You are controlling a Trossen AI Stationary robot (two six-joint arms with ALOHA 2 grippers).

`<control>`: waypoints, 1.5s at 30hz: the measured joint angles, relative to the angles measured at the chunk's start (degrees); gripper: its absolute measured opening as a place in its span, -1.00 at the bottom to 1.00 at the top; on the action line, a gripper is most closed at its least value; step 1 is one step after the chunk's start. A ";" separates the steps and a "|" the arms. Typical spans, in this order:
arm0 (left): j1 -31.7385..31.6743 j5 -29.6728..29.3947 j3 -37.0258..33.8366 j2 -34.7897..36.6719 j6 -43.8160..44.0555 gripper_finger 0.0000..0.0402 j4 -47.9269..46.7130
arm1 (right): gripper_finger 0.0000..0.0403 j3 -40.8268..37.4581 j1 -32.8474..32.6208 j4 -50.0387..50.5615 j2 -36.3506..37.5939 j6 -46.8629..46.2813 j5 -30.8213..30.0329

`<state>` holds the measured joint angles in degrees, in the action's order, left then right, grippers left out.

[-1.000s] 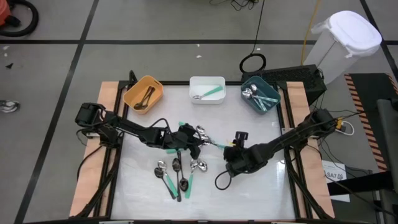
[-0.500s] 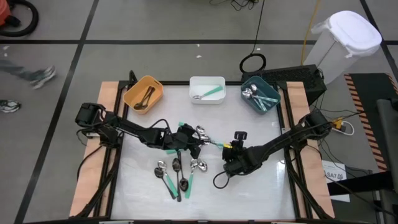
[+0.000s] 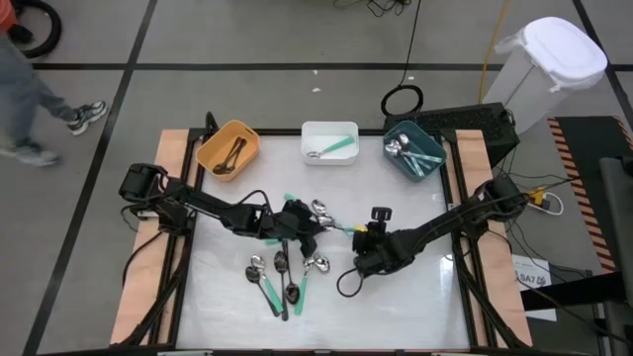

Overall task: Sort silverware by color (type)
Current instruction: Put the blue spoon into the white bin

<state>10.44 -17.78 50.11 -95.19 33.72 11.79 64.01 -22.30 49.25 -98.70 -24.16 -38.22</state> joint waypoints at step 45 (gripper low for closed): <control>-2.14 2.74 0.00 13.37 -45.17 0.26 -13.94 | -0.67 9.37 52.47 -13.66 6.91 50.97 39.59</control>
<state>8.30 -15.04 50.11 -81.82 -11.45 -2.15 73.38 30.18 35.60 -91.78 26.80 1.38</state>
